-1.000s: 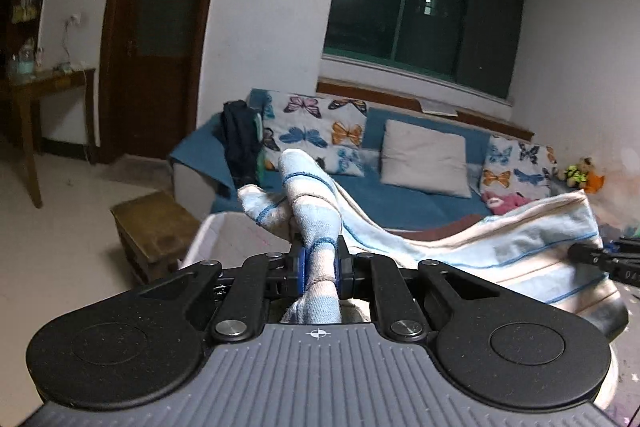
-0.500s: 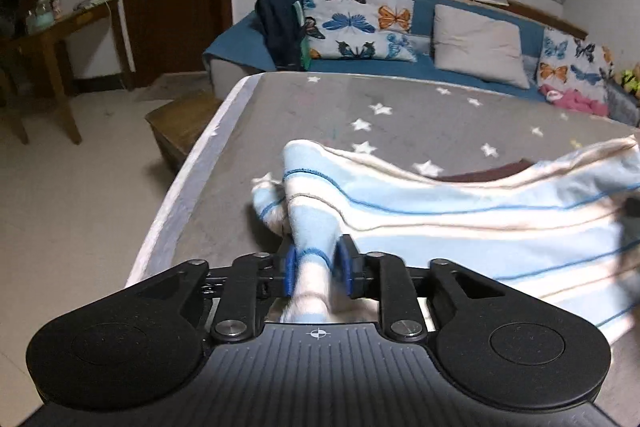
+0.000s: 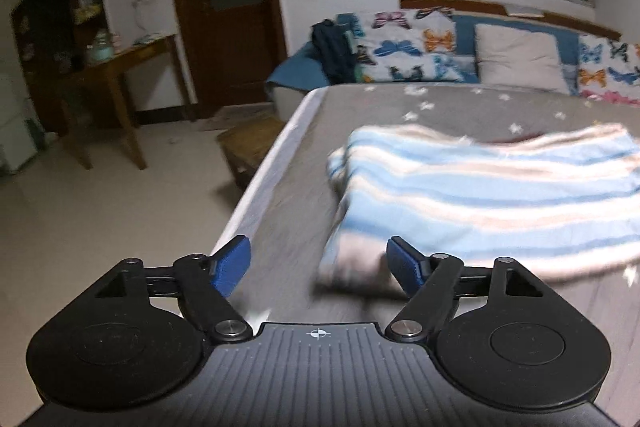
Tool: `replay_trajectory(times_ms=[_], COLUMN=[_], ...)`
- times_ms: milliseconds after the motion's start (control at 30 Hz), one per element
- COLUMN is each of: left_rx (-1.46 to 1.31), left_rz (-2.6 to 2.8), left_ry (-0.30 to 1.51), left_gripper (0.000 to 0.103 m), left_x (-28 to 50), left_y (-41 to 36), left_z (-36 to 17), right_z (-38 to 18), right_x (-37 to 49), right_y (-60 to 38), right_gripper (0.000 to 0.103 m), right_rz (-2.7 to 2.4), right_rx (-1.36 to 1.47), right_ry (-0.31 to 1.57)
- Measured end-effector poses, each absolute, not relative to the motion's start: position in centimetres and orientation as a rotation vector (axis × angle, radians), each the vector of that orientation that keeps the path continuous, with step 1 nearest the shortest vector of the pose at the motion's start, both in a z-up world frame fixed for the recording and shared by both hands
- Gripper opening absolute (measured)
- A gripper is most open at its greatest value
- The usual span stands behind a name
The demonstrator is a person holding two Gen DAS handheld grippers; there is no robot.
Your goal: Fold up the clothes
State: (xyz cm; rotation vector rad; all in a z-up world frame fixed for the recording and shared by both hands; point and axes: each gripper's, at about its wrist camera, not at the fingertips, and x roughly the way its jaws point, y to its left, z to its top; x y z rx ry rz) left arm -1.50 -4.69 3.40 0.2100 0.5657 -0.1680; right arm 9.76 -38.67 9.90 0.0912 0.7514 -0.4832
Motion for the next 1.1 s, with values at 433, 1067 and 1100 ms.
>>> replay_trajectory(times_ms=[433,1067,1100], left_rx=[0.170,0.120,0.115], left_rz=[0.001,-0.033,-0.037], left_ry=[0.580,0.601,0.608], left_gripper=[0.084,0.089,0.089], left_x=[-4.8,-4.5,-4.3], left_y=[-1.9,-2.8,-3.0], left_z=[0.3,0.5,0.5], right_z=[7.2,5.0,4.9], right_x=[0.0,-1.4,-1.5], right_y=[-46.6,-50.2,-50.3], right_gripper=[0.071,0.089,0.093], right_rz=[-0.824,-0.860,-0.863], right_rx=[0.230,0.264,0.263], right_ry=[0.716,0.718,0.718])
